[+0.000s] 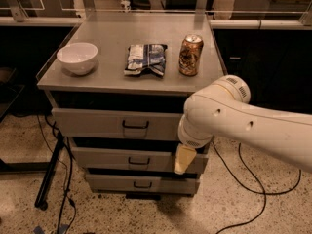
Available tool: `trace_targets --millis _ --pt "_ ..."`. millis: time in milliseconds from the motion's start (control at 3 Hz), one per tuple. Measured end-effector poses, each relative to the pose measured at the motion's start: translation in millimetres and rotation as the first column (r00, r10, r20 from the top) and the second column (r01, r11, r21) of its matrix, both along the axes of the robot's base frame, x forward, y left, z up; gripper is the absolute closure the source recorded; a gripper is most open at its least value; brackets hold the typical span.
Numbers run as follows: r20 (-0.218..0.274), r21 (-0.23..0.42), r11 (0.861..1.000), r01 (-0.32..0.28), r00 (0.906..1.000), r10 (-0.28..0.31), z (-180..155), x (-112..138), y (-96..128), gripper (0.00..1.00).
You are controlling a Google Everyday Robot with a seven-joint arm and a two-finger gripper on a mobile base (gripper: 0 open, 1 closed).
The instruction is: Open top drawer
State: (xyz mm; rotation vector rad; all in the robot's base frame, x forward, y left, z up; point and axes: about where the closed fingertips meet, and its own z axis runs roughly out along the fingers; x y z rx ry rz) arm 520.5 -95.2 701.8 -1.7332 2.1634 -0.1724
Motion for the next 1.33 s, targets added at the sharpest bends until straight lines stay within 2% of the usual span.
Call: trace_targets --millis 1333 --pt "-0.003 -0.063 0.998 0.004 1.0000 -0.004 -25.8 53.0 5.8 0.00"
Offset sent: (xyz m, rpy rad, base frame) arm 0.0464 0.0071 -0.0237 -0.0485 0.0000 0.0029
